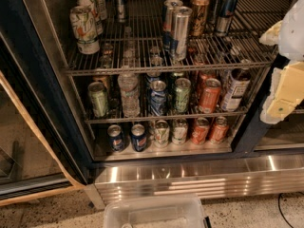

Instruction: Pick redbull can from top shelf of fridge

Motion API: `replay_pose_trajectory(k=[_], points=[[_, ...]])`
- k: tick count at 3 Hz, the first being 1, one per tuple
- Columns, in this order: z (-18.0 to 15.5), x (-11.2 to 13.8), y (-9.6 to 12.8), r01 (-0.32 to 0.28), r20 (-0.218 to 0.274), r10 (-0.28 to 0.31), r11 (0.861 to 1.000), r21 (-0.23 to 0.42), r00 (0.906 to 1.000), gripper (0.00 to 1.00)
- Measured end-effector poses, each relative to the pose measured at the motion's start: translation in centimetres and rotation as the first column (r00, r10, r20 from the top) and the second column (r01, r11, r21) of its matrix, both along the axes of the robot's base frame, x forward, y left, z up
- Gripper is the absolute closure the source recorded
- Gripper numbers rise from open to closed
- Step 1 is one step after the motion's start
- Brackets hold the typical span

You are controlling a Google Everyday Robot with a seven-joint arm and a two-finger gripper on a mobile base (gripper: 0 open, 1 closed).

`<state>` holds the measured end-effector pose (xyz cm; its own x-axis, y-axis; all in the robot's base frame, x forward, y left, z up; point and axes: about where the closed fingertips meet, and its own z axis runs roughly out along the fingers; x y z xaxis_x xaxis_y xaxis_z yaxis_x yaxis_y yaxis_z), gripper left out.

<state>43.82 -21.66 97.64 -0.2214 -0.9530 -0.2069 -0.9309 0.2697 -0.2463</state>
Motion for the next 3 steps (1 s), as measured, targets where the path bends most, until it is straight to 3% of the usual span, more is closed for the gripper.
replay_pose_trajectory(k=[1,2,3], points=[[0.0,0.0,0.0,0.0,0.0,0.0,1.0,0.0,1.0,0.0],[-0.2,1.0,0.2,0.035,0.053,-0.039,0.996,0.08,0.9978,0.0],[1.0,2.4,0.7,0.038,0.13,-0.053,0.992,0.119,0.99,0.0]])
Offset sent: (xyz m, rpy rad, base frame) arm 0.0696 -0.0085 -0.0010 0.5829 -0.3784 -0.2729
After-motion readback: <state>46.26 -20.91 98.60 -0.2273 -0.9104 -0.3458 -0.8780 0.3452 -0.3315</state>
